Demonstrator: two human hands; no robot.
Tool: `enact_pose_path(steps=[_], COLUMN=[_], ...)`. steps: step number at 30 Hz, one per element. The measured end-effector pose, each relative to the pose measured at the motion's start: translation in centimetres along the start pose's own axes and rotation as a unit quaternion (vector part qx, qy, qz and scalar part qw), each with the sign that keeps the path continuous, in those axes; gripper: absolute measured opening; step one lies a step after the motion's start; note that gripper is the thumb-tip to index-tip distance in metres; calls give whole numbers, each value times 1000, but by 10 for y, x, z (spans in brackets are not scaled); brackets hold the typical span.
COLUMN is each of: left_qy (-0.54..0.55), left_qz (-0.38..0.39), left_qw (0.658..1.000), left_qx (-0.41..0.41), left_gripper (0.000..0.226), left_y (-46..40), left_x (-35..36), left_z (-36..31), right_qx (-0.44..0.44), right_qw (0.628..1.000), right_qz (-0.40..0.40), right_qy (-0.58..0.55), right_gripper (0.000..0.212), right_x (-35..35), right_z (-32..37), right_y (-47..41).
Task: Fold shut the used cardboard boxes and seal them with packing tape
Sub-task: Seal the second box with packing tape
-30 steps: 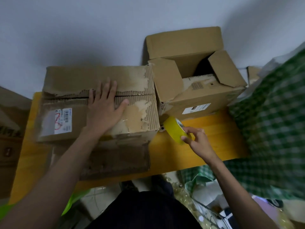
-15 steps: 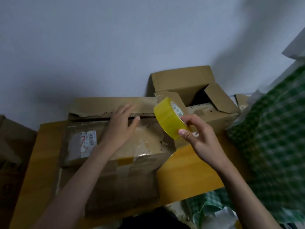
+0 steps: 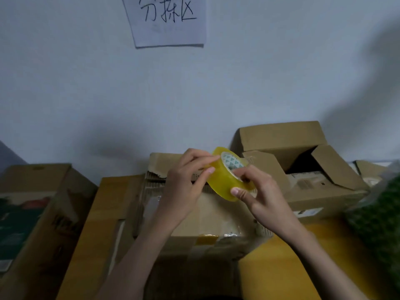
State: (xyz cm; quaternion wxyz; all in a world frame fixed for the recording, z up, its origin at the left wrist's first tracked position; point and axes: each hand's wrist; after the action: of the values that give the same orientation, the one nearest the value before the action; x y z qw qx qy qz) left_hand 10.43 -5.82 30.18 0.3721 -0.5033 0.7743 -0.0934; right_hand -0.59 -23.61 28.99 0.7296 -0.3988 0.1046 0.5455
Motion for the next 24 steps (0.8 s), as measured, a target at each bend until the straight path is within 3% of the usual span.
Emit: enact_pose_path(steps=[8,11,13,17,20,23,24], left_qy=[-28,25,71,147,182,236,245], left_qz=[-102,-121,-101,-6,36,86,91], left_qw=[992,981,968,934,907,865,860], left_qx=[-64,-153,-219,-325,-379,-434,-438], left_gripper=[8,10,14,17,18,3,10], left_y=[-12,-18,-27,-47,-56,-55,-53], left_x=[-18,-19,-25,-50,-76,-96,-99], left_z=[3,3,5,10,18,30,36], right_qx=[-52,-17,60,183,197,162,144], right_qw=[997,996,987,934,915,924,931], right_qz=[54,82,94,139,182,209,211], right_qy=[4,-32,-119,-275,-301,-278,-262], right_gripper=[18,43,60,56,63,62,57], right_x=[7,6,4,6,4,3,4], right_z=[8,8,11,10,2,1,2], right_y=[-27,-40,-47,-59,-68,-79,-83])
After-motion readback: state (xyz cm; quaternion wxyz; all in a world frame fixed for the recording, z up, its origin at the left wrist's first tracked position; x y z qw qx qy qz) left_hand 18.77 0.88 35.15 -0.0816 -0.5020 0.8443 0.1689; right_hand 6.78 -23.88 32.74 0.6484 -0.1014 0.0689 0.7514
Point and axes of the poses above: each hand's wrist, its own y-axis away from the middle knuckle, its own x-axis out of the palm, z = x × y, and after that the axes turned 7 degrees about -x, right-handed
